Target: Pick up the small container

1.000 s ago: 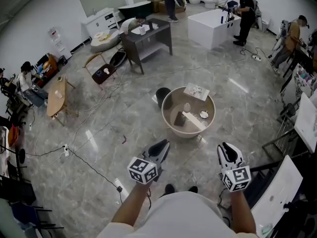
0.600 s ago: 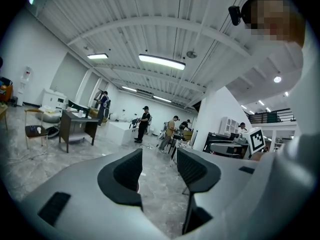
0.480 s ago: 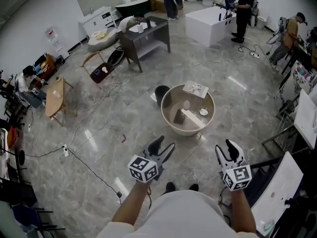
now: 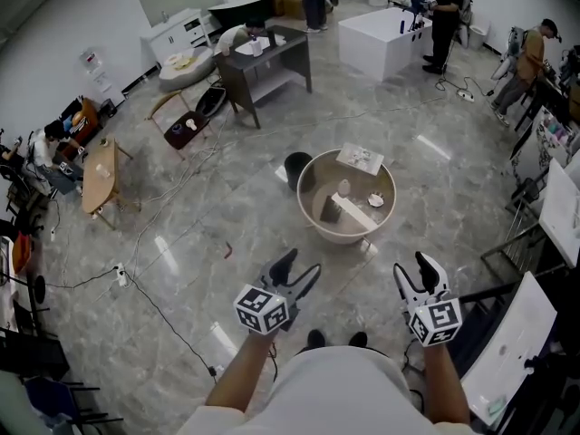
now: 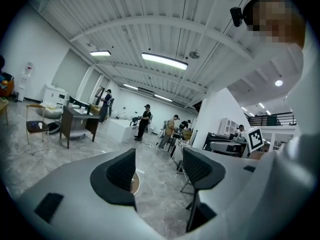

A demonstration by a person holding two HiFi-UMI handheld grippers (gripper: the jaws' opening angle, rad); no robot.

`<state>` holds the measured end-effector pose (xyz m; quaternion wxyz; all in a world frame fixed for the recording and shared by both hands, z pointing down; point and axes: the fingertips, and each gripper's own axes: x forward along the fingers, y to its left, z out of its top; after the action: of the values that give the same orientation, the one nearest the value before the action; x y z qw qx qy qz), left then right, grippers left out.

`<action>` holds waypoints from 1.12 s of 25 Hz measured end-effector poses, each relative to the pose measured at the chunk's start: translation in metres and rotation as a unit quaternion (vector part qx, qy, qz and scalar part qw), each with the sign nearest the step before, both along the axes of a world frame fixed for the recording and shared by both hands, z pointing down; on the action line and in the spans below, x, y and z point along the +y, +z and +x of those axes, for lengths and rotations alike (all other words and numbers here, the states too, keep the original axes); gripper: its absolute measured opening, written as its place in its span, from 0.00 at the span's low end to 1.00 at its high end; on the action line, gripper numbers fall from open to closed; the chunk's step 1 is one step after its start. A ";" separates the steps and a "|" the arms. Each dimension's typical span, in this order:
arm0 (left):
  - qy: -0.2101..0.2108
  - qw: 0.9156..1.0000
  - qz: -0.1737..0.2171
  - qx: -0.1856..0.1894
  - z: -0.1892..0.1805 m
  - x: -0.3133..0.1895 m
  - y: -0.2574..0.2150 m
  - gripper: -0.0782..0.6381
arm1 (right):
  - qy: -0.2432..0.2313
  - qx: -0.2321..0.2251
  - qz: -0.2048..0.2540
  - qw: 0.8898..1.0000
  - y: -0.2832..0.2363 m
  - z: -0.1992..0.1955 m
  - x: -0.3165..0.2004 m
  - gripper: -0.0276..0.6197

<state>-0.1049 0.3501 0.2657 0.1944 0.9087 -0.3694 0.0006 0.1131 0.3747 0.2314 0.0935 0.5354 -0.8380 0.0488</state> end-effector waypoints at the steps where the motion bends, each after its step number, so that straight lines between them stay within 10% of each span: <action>1: 0.002 1.000 0.000 0.000 -0.002 0.000 0.002 0.53 | 0.002 0.001 0.000 1.000 0.001 -0.002 0.000 0.42; 28: 0.010 1.000 -0.016 -0.006 -0.020 -0.056 0.023 0.54 | 0.028 -0.032 -0.017 0.999 0.026 -0.009 -0.051 0.41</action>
<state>-0.1249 0.2945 0.2886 0.2062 0.9093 -0.3611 0.0140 0.1043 0.3242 0.2579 0.0741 0.5549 -0.8245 0.0827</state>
